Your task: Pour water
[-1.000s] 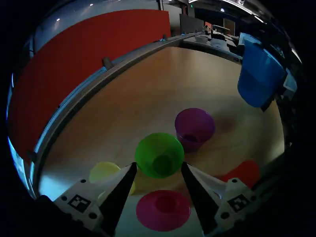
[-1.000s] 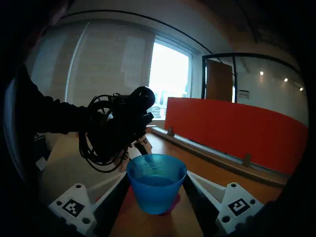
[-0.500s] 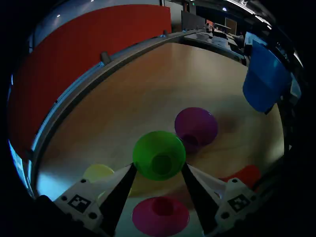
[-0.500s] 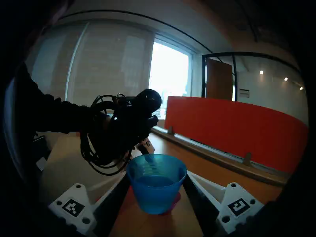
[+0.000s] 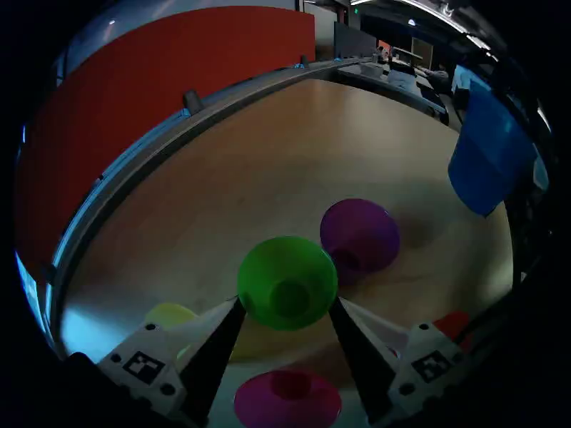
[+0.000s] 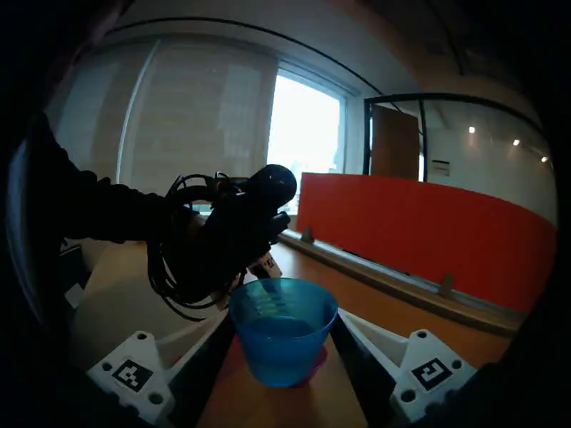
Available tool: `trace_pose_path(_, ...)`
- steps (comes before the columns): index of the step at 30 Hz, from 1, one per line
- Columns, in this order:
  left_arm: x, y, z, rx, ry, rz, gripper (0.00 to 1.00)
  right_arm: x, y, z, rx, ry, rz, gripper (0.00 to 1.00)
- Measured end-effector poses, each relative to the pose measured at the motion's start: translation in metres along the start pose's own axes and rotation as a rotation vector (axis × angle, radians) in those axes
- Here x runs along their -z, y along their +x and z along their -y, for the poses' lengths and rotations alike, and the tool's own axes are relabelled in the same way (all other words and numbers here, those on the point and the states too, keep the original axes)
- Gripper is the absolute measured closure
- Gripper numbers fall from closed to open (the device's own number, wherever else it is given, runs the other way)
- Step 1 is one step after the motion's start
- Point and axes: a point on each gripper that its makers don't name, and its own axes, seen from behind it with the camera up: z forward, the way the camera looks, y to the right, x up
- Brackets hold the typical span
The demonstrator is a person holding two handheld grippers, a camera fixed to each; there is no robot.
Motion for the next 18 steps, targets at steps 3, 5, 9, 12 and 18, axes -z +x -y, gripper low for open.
trace_pose_path(3, -0.0021, 0.0004, 0.0002, 0.0, 0.003, -0.002, 0.17, 0.0003, -0.0008, -0.0001, -0.001, -0.001, 0.002, 0.1)
trace_pose_path(5, -0.0036, 0.0, 0.0003, 0.0, 0.005, -0.002, 0.17, 0.0002, -0.0011, -0.0004, -0.001, -0.002, 0.005, 0.1)
trace_pose_path(9, -0.007, -0.0012, 0.0007, -0.004, 0.012, -0.002, 0.17, 0.0007, -0.0017, -0.0012, -0.002, -0.004, 0.003, 0.1)
trace_pose_path(12, -0.0094, -0.001, 0.0018, -0.009, 0.021, -0.007, 0.17, 0.0017, -0.0018, -0.0016, -0.004, -0.005, 0.003, 0.1)
trace_pose_path(18, -0.0103, 0.004, 0.003, -0.022, 0.032, -0.027, 0.18, 0.0028, -0.0023, -0.0024, -0.004, -0.007, 0.003, 0.1)
